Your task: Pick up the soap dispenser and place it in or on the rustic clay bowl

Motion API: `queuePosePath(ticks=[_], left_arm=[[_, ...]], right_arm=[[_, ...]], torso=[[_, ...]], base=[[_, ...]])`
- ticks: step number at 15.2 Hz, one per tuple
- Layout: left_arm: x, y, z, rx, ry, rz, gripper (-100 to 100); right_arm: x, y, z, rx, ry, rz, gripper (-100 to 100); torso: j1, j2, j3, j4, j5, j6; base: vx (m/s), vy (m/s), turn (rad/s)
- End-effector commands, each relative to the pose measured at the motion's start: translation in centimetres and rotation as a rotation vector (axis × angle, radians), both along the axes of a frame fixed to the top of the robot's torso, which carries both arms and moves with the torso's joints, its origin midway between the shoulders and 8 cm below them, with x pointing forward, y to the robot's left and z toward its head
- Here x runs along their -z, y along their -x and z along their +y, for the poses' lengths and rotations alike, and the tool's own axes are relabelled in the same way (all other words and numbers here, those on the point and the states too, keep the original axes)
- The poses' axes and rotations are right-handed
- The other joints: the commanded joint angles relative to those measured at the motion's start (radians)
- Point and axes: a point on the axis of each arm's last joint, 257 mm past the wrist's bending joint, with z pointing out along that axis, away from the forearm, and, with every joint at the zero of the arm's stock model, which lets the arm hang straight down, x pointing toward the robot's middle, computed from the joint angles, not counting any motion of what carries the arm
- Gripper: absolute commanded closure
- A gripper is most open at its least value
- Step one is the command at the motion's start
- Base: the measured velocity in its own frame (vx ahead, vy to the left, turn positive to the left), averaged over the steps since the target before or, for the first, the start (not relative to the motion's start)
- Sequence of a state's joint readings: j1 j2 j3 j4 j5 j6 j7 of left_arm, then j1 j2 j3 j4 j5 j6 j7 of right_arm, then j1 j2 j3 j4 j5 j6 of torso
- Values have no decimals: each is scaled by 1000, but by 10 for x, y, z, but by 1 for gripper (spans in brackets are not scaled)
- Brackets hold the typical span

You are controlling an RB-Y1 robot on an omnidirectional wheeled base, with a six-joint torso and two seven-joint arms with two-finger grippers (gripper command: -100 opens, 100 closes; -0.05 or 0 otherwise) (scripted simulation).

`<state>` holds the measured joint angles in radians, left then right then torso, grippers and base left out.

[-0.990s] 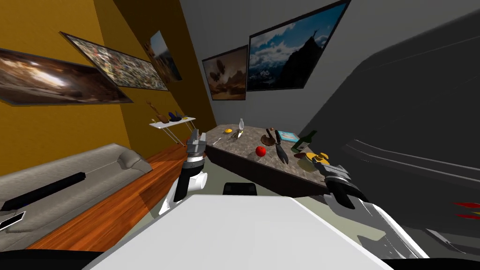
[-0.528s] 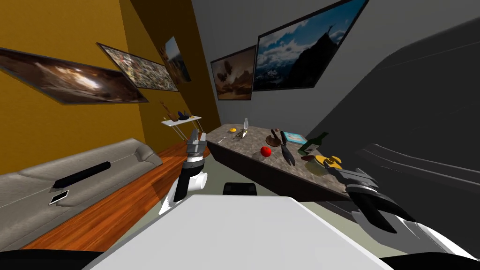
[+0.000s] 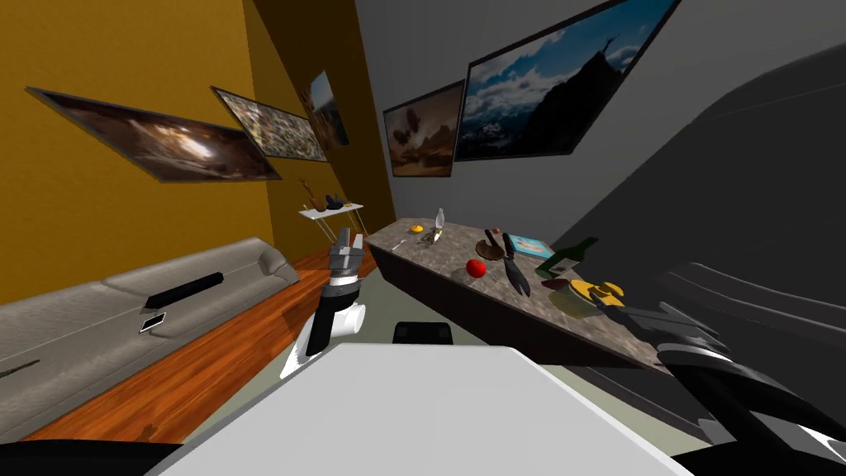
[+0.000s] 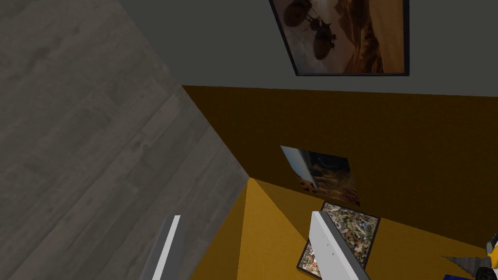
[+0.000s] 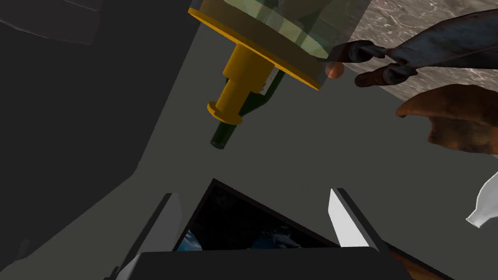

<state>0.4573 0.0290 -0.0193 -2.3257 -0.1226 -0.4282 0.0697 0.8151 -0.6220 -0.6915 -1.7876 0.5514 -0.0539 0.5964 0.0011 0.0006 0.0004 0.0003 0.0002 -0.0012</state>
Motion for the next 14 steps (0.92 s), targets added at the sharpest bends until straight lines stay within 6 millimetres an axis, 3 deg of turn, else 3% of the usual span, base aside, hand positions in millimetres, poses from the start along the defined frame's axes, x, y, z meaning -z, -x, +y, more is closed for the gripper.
queuePosePath(ticks=[1, 2, 3, 5, 6, 8, 9, 14], left_arm=[[0, 0, 0, 0, 0, 0, 0], [0, 0, 0, 0, 0, 0, 0], [0, 0, 0, 0, 0, 0, 0], [0, 0, 0, 0, 0, 0, 0], [0, 0, 0, 0, 0, 0, 0], [0, 0, 0, 0, 0, 0, 0], [0, 0, 0, 0, 0, 0, 0], [0, 0, 0, 0, 0, 0, 0]], right_arm=[[-11, 4, -3, -37, 48, 51, -100], [-7, 11, -5, -31, 47, 70, -100], [-19, 9, -6, -64, 85, 97, -100], [-13, 20, -8, -61, 86, 133, -100], [-25, 15, -7, -106, 124, 163, -100], [-18, 27, -9, -95, 122, 198, -100], [-29, 22, -8, -141, 157, 231, -100], [-26, 39, -9, -171, 182, 333, -100]], torso=[[0, 0, 0, 0, 0, 0], [0, 0, 0, 0, 0, -1], [1, 0, 0, 0, 0, 0], [0, 1, 0, 0, 0, 0], [0, 1, 0, 0, 0, 0], [-1, 0, 0, 0, 0, -1], [-1, 0, 0, 0, 0, 0], [-2, 0, 0, 0, 0, -1]], base=[[-24, 40, 183], [-29, 39, 172], [-40, 37, 176], [-31, 25, 99], [-22, 22, 163], [-19, 13, 114], [-26, 11, 154], [-27, 5, 117]])
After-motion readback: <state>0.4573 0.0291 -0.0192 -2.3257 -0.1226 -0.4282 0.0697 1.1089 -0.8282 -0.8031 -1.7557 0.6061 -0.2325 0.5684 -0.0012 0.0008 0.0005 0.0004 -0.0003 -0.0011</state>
